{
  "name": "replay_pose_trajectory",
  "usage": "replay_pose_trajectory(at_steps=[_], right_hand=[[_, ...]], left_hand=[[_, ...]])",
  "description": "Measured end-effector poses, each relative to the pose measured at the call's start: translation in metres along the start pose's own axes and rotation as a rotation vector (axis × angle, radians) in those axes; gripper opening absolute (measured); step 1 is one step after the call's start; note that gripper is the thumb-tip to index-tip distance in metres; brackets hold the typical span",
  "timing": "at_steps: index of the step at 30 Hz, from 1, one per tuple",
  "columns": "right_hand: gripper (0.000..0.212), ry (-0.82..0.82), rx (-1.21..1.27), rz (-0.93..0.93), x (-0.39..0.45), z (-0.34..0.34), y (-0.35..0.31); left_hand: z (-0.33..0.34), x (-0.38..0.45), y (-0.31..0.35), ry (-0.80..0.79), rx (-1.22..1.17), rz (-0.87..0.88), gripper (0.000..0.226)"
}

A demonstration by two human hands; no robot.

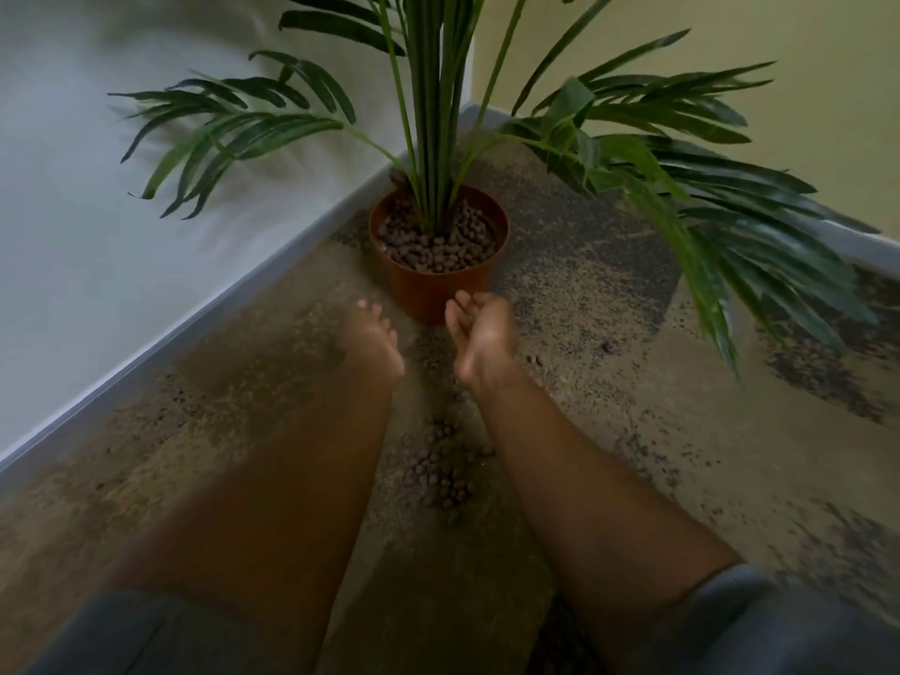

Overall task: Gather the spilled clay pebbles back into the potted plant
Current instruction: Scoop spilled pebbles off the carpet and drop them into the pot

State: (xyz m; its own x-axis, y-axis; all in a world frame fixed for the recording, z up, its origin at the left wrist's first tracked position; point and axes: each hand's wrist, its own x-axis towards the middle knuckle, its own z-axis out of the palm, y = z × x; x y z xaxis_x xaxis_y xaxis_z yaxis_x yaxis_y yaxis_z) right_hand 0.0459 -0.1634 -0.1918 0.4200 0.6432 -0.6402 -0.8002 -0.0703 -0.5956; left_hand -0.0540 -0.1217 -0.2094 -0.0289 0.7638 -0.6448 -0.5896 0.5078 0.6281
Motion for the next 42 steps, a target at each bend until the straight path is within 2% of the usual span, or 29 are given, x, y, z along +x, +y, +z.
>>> replay_pose_trajectory(at_steps=[3, 6, 8, 10, 12, 15, 19, 22, 24, 28, 31, 33, 34, 36, 39, 42], right_hand=[[0.021, 0.124, -0.178, -0.019, 0.019, -0.025, 0.006], [0.026, 0.288, -0.506, -0.139, 0.036, -0.051, 0.002], [0.026, 0.339, -0.686, -0.247, 0.046, -0.070, -0.007], [0.022, 0.361, -0.832, -0.320, 0.057, -0.088, -0.018], [0.026, 0.374, -0.981, -0.363, 0.068, -0.101, -0.027], [0.046, 0.465, -1.220, -0.422, 0.081, -0.111, -0.037], [0.063, 0.492, -1.300, -0.467, 0.093, -0.121, -0.044], [0.062, 0.523, -1.288, -0.445, 0.100, -0.125, -0.052], [0.063, 0.564, -1.293, -0.386, 0.105, -0.128, -0.057], [0.044, 0.614, -1.381, -0.394, 0.111, -0.136, -0.069], [0.042, 0.462, -1.382, -0.393, 0.114, -0.144, -0.070], [0.030, 0.307, -1.402, -0.406, 0.111, -0.142, -0.065], [0.024, 0.236, -1.435, -0.424, 0.109, -0.139, -0.061], [0.027, 0.088, -1.552, -0.474, 0.105, -0.133, -0.053], [0.032, -0.134, -1.712, -0.513, 0.098, -0.126, -0.042], [0.024, -0.249, -1.800, -0.521, 0.092, -0.128, -0.033]], left_hand=[[-0.023, 0.015, -0.024, 0.046, 0.408, -0.085, 0.045], [-0.036, 0.019, -0.047, 0.015, 0.856, -0.114, 0.046], [-0.041, 0.018, -0.058, 0.020, 1.053, -0.047, 0.043], [-0.042, 0.016, -0.065, 0.038, 1.211, 0.106, 0.034], [-0.046, 0.014, -0.069, 0.062, 1.288, 0.207, 0.028], [-0.052, 0.015, -0.072, 0.121, 1.443, 0.288, 0.025], [-0.064, 0.023, -0.075, 0.183, 1.620, 0.320, 0.032], [-0.071, 0.028, -0.078, 0.237, 1.507, 0.280, 0.033], [-0.073, 0.030, -0.078, 0.296, 1.538, 0.292, 0.034], [-0.075, 0.036, -0.078, 0.417, 1.499, 0.258, 0.038], [-0.076, 0.037, -0.080, 0.476, 1.461, 0.264, 0.042], [-0.075, 0.035, -0.081, 0.547, 1.438, 0.257, 0.051], [-0.074, 0.035, -0.082, 0.576, 1.426, 0.252, 0.052], [-0.072, 0.032, -0.083, 0.587, 1.414, 0.257, 0.050], [-0.073, 0.030, -0.081, 0.526, 1.456, 0.244, 0.049], [-0.081, 0.030, -0.077, 0.312, 1.617, 0.297, 0.034]])
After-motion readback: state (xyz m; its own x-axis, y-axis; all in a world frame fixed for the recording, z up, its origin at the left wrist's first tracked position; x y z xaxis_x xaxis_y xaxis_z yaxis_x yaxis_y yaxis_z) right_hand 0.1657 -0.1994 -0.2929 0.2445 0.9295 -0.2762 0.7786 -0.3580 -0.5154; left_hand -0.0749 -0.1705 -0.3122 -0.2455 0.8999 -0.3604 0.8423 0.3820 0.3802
